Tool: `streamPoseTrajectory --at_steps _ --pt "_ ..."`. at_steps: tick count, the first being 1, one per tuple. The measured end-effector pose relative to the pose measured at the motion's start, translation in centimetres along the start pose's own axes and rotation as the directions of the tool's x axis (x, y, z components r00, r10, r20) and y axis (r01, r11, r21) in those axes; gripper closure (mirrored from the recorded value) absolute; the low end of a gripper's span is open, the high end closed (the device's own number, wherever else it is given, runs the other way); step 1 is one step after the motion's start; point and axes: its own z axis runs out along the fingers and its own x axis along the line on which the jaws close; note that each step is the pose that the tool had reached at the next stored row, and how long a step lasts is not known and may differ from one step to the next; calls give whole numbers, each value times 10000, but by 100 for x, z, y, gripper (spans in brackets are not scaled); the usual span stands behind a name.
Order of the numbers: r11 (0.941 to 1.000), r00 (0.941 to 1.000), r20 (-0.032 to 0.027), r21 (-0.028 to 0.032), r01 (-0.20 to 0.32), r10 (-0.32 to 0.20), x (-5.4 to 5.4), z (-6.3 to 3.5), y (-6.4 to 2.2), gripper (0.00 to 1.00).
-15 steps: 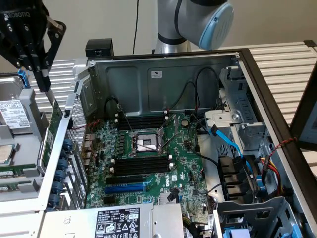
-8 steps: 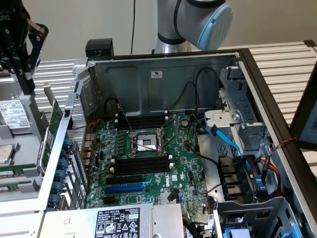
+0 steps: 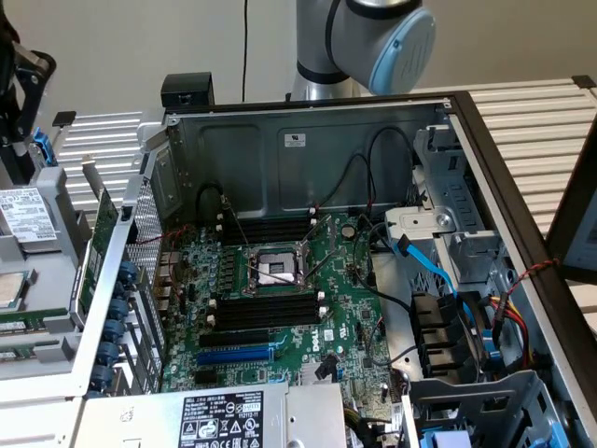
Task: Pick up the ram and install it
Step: 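Reach for the ram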
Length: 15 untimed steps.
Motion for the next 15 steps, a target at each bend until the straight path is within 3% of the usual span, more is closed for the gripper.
streamPoseTrajectory --at_steps 7,12,15 --pt "10000 10000 0 6 0 0 275 19 -16 89" --pt "9999 10000 8 123 1 -1 413 40 50 89" --pt "9999 10000 10 138 4 -4 482 48 53 89"
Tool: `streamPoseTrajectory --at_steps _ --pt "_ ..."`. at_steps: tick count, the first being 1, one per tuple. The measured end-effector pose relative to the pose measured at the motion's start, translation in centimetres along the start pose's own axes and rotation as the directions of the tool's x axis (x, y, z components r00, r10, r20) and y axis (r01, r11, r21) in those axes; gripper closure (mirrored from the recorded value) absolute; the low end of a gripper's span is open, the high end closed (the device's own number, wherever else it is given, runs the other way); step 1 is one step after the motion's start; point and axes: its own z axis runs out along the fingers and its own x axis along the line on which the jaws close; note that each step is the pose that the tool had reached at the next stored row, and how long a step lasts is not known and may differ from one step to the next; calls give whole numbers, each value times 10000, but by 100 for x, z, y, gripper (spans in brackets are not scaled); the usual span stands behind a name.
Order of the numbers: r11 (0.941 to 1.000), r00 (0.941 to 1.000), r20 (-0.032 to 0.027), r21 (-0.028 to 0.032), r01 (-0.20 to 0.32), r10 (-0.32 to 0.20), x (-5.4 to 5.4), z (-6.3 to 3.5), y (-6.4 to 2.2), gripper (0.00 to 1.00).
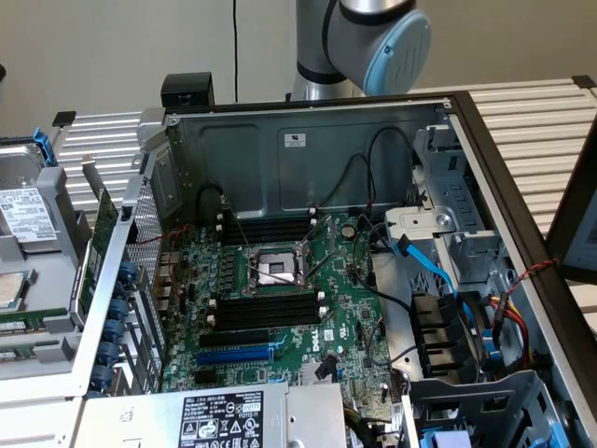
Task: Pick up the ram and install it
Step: 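Reach for the ram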
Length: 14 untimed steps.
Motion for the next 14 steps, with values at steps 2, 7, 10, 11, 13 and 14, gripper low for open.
streamPoseTrajectory --at_steps 2,7,10,11,13,14 --pt "10000 10000 0 1 2 -2 56 8 -2 89" --pt "10000 10000 5 72 5 -5 141 36 108 89" --pt "9999 10000 11 137 5 -5 196 49 188 89" --pt "9999 10000 10 148 8 -8 227 51 204 89" --pt "9999 10000 11 163 17 -18 282 55 221 89" --pt "9999 10000 11 170 21 -21 308 58 230 89"
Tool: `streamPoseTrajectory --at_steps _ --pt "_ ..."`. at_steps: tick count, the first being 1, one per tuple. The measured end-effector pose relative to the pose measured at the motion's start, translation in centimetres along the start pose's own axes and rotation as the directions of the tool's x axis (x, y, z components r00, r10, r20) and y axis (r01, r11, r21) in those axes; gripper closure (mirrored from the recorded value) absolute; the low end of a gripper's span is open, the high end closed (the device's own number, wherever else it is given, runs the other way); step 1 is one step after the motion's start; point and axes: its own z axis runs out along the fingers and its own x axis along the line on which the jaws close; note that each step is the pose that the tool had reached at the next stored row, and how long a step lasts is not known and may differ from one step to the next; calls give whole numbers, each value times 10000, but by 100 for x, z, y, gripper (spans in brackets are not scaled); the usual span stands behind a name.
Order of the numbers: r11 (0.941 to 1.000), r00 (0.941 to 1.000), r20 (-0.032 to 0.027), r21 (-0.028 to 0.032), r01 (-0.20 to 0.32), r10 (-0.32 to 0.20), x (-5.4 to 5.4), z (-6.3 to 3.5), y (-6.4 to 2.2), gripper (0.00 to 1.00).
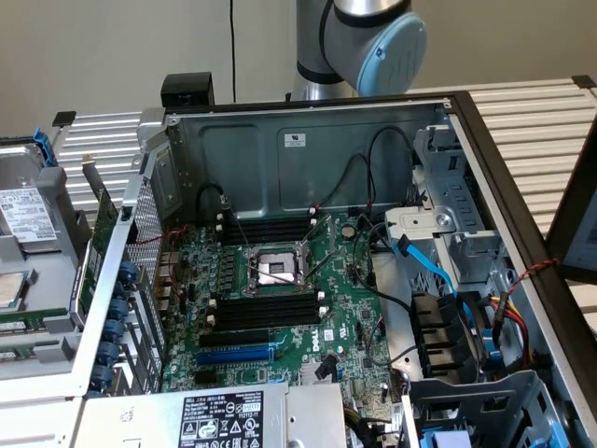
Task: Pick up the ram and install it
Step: 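Pick up the ram and move it above insertion slot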
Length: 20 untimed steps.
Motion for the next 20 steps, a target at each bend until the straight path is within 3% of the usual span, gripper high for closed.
streamPoseTrajectory --at_steps 4,10,15,20 --pt "10000 10000 6 19 82 -82 65 13 29 89" --pt "9935 9935 26 -2 1138 -1138 69 37 30 89" --pt "9790 9790 44 -18 2037 -2037 69 57 30 89" --pt "9565 9565 67 -34 2917 -2917 70 72 31 89"
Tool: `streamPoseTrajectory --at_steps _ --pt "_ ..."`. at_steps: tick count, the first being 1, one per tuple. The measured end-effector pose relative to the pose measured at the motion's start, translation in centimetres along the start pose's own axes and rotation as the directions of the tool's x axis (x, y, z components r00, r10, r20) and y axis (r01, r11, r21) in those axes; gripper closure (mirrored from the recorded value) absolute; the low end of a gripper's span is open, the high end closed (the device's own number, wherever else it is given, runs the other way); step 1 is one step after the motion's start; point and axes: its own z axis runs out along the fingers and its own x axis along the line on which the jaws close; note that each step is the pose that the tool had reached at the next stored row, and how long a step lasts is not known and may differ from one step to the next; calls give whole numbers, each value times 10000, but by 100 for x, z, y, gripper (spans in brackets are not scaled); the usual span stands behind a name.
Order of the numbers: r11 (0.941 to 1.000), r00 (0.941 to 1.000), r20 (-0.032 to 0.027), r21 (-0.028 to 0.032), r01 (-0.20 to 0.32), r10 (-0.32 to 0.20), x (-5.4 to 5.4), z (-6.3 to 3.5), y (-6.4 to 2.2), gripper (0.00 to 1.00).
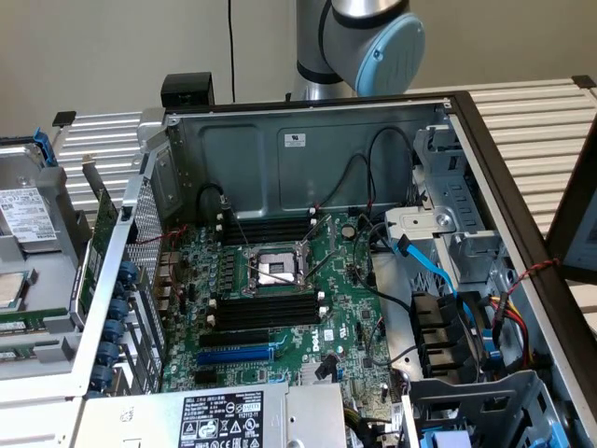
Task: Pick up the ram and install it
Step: 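Pick up the ram and move it above insertion slot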
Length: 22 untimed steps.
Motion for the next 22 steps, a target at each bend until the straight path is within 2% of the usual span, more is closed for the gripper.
streamPoseTrajectory --at_steps 5,8,11,14,17,22 --pt "9959 9959 22 -22 903 -903 0 14 0 89" --pt "9894 9894 35 -36 1449 -1449 0 23 0 89" --pt "9802 9802 52 -50 1981 -1981 1 37 1 89" --pt "9678 9678 64 -62 2517 -2517 1 50 1 89" --pt "9528 9529 79 -70 3034 -3033 1 60 1 89" --pt "9211 9211 105 -82 3892 -3892 1 66 1 89"
